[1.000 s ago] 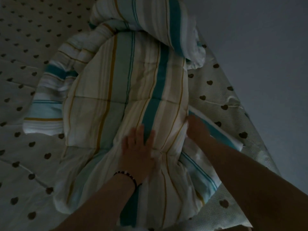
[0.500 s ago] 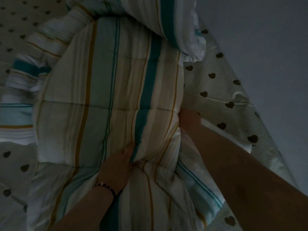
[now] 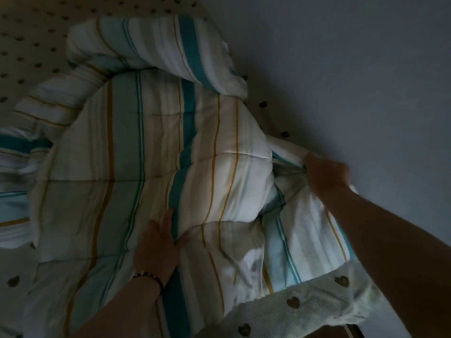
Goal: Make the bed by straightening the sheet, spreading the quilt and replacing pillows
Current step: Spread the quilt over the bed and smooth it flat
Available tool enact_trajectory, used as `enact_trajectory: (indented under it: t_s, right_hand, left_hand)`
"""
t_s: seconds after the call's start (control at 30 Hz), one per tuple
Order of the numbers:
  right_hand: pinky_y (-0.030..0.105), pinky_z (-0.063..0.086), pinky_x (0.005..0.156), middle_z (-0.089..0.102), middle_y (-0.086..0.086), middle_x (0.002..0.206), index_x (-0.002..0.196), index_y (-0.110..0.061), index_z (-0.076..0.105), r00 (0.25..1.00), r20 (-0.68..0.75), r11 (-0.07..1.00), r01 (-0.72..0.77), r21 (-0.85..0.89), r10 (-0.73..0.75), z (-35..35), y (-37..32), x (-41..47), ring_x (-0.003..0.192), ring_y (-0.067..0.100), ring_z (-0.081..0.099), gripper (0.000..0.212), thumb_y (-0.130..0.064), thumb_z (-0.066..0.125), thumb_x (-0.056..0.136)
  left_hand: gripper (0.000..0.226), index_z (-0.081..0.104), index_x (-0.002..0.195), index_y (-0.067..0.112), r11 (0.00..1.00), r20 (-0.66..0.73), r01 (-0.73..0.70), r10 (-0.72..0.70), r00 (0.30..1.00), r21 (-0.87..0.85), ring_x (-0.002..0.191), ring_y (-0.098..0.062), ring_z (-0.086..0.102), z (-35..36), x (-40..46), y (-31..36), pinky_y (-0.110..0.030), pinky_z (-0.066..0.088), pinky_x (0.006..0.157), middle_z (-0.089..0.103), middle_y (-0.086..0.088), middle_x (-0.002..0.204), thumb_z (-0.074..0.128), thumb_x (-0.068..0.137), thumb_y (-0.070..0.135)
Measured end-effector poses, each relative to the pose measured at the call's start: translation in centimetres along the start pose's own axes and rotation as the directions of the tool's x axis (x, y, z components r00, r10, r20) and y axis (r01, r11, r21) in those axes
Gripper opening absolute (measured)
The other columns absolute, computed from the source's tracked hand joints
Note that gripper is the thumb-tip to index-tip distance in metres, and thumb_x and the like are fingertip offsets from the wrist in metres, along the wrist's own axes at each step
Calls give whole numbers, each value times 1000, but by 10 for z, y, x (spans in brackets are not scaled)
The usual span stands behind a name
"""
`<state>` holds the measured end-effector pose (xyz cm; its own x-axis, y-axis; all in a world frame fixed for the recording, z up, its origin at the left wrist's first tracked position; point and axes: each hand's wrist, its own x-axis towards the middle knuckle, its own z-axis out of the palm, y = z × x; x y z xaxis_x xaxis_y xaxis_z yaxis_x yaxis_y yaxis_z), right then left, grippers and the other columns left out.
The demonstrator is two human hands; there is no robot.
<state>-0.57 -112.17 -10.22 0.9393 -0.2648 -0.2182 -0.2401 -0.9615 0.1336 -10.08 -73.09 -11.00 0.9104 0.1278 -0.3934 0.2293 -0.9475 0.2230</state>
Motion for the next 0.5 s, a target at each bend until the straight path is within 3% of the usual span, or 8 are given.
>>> enact_trajectory:
  t_s: [0.13, 0.23, 0.33, 0.4, 0.47, 0.5]
  right_hand:
    - [42, 53, 79, 67, 9, 114, 130, -19, 51, 997, 42, 987, 71, -145, -65, 18, 22, -28, 100, 34, 69, 31, -14, 41, 101]
    - [45, 53, 80, 69, 14, 107, 121, -11, 58, 998, -2, 990, 68, -126, -69, 38, 21, -39, 94, 38, 69, 28, -7, 45, 96]
    - [42, 49, 83, 66, 15, 108, 121, -8, 59, 998, -56, 969, 8, -246, -22, 50, 20, -42, 96, 36, 64, 31, -12, 53, 91]
    - [50, 45, 96, 61, 23, 118, 129, -2, 57, 983, -107, 956, 114, -270, -147, 59, 11, -46, 107, 40, 59, 49, -18, 64, 83]
    - [57, 23, 114, 48, 18, 144, 144, -8, 45, 934, -25, 919, 346, -190, -357, 77, 6, -51, 134, 37, 44, 77, -44, 69, 81]
    - [56, 10, 117, 39, 11, 153, 151, -13, 36, 923, 52, 906, 385, -172, -382, 84, 4, -52, 142, 31, 34, 89, -58, 66, 80]
  left_hand:
    - [73, 5, 148, 44, 993, 2, -64, 64, 998, 103, 96, -27, 54, 22, -3, 14, -42, 51, 83, 45, -10, 121, 26, 86, 76]
    - [75, 3, 151, 38, 984, 28, -79, 75, 997, 157, 110, -33, 49, 40, -7, 16, -46, 44, 94, 40, -15, 133, 31, 90, 70]
    - [76, 18, 152, 28, 960, -57, -161, 178, 982, 229, 126, -38, 37, 45, -15, 12, -53, 31, 103, 31, -19, 145, 41, 90, 65]
    - [77, 32, 148, 23, 898, -99, -320, 363, 926, 301, 135, -36, 30, 51, -21, 11, -53, 25, 106, 28, -13, 151, 53, 85, 62]
    - [80, 43, 143, 22, 788, -63, -506, 559, 827, 351, 141, -29, 25, 60, -25, 17, -47, 18, 109, 28, -4, 155, 60, 77, 65]
    - [82, 48, 140, 20, 717, -27, -586, 641, 767, 378, 142, -26, 24, 68, -25, 20, -45, 16, 111, 31, -3, 155, 62, 74, 66]
